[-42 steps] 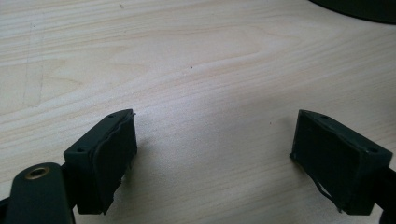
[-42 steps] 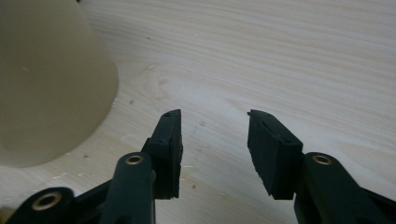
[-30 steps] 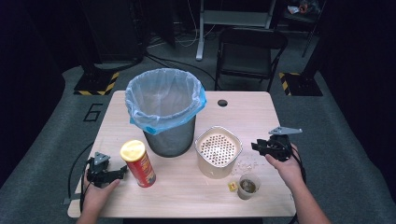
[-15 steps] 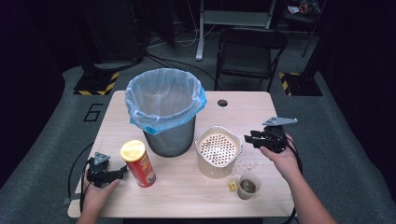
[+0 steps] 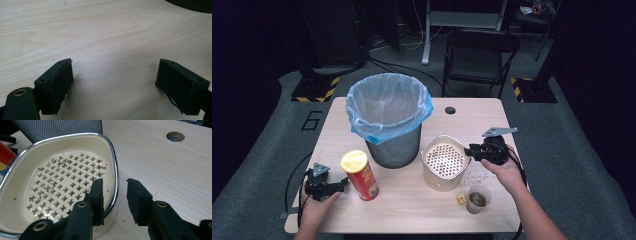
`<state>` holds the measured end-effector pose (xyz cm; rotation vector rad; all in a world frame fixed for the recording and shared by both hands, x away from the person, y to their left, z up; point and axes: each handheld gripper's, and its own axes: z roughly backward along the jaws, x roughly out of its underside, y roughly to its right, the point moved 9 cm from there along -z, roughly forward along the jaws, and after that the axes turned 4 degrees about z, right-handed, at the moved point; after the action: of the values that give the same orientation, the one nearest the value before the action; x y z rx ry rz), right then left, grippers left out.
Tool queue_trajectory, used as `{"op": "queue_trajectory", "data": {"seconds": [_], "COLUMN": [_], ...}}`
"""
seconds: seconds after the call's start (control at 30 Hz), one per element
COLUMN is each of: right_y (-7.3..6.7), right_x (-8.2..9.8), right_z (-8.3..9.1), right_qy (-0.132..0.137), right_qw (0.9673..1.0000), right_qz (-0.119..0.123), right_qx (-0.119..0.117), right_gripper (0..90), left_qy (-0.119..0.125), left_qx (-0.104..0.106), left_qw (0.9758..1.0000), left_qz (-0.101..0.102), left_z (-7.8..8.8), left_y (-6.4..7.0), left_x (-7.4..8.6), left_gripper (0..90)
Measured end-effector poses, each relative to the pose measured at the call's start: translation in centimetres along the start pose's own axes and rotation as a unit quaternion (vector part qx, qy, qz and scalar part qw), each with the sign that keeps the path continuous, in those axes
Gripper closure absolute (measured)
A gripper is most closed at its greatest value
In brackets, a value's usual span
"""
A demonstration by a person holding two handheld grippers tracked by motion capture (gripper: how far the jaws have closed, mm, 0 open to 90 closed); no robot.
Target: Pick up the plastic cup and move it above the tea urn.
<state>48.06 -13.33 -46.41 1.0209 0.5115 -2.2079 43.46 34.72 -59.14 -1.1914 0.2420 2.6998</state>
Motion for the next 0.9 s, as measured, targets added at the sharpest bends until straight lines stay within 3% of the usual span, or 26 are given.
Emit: {"op": "queue_trajectory", "data": {"seconds": [0.17,0.53,0.7,0.9], "right_y": [-0.5,-1.2,-1.7,-2.0], "right_x": [0.5,0.7,1.0,1.1], "right_z": [-0.5,-0.3,-0.1,0.1], "right_qy": [-0.005,0.000,0.006,0.010], "right_qw": [0.9998,0.9999,0.9999,0.9997], "right_qz": [0.019,0.011,0.009,0.020], "right_qx": [0.005,0.005,-0.006,-0.008], "right_gripper": [72.3,74.6,74.0,74.3], "left_qy": [0.001,-0.001,0.000,-0.001], "left_qx": [0.000,0.000,0.001,0.001], "left_qw": [1.0000,1.0000,1.0000,1.0000], "left_qz": [0.000,0.001,0.001,0.001], "left_z": [0.0,0.0,0.0,0.0], "left_y": [0.0,0.0,0.0,0.0], "left_x": [0.0,0.0,0.0,0.0], "left_gripper": [13.6,13.6,13.6,13.6]}}
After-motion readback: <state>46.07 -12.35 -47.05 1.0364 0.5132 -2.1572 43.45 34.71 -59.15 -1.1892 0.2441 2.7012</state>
